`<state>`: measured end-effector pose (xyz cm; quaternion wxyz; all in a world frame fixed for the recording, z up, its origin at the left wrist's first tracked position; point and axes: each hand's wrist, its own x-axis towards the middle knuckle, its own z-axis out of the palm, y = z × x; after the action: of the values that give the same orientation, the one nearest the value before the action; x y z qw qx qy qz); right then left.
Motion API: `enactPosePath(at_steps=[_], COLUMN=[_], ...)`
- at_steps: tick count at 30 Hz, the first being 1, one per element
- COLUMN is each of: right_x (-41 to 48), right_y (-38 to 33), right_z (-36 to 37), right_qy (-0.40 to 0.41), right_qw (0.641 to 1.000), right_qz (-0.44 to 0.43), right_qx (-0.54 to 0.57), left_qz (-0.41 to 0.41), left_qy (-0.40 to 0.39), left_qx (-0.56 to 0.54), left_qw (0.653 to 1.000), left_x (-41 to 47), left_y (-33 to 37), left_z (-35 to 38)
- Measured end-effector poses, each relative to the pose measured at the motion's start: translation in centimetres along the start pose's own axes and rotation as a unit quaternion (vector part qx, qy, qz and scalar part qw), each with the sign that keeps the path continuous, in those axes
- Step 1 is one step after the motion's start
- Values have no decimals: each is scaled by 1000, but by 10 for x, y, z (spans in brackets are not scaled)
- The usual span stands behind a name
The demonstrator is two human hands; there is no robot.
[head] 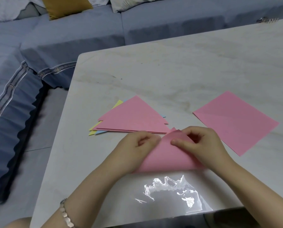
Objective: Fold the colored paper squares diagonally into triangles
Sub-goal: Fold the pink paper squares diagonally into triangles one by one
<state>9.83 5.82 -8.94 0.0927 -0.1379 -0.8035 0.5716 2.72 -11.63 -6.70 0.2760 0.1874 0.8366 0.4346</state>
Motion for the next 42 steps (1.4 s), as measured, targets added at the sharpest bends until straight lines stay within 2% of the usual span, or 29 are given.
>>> enactPosePath(at_steps=[5, 7, 10, 19, 26, 42], right_x=[-4, -6, -7, -15, -19, -23], right_y=[-11, -15, -20, -35, -48, -49], right_z=[5, 3, -2, -3, -8, -10], right_qy=[33, 47, 64, 46, 45, 29], right_qw=[999, 996, 995, 996, 996, 998], right_qz=[5, 14, 15, 11, -7, -51], right_qx=[42, 71, 69, 80, 78, 6], left_qz=[46, 49, 57, 83, 93, 106], left_qy=[83, 107, 116, 173, 179, 156], left_qx=[8, -23, -62, -98, -139, -124], left_qw=[995, 993, 990, 976, 970, 974], left_x=[-7, -8, -10, -20, -27, -31], left_y=[12, 13, 13, 29, 39, 43], left_z=[17, 19, 20, 19, 17, 17])
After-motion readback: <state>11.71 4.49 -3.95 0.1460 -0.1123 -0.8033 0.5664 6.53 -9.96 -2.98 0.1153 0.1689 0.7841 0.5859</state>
